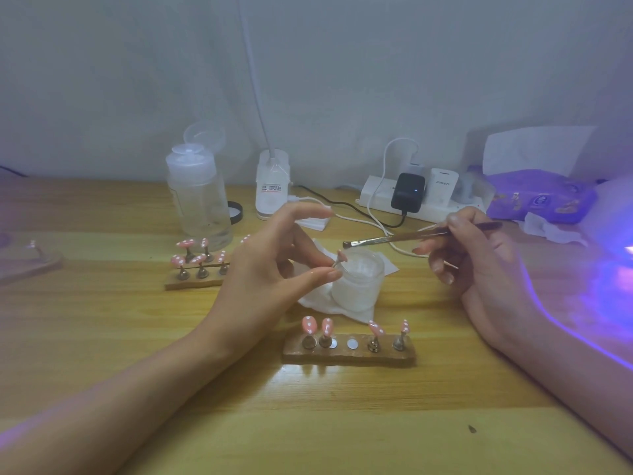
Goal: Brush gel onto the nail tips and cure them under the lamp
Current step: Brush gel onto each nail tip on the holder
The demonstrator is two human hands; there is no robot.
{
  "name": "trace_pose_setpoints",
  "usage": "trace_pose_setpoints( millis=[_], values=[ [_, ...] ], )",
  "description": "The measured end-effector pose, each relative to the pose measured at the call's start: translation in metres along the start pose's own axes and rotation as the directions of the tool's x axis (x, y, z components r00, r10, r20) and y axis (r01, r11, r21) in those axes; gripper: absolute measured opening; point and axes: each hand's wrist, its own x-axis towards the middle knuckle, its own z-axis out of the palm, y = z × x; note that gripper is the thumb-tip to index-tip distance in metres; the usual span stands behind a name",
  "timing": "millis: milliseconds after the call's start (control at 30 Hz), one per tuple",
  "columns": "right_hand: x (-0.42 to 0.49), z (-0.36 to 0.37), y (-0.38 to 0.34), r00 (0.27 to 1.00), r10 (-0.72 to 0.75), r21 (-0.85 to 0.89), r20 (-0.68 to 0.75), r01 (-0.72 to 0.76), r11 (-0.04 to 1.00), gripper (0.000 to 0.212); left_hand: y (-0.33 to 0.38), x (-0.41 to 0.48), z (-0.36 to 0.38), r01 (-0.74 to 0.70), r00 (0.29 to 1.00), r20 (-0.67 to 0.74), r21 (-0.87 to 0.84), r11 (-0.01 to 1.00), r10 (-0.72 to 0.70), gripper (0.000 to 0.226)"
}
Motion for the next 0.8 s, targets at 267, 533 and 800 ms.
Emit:
trace_pose_setpoints(
  millis=[267,533,800],
  values=[
    [0.0005,-0.0026,0.0015,1.000,0.004,-0.011,-0.021,-0.005,1.000,0.036,-0.0017,0.0005,0.0008,-0.005,1.000,-0.003,-0.015,1.000,0.005,0.052],
    [0.0009,-0.0035,0.0029,0.999,0.033,-0.027,-0.033,-0.034,0.999,0.029,0.0036,-0.0004,0.0010,-0.027,1.000,-0.003,0.035,0.999,0.027,0.050],
    [0.0011,-0.0026,0.0023,0.999,0.034,-0.043,-0.019,-0.034,0.998,0.041,0.0083,-0.0003,0.0017,-0.034,0.999,-0.018,0.085,0.996,0.036,0.049]
  ],
)
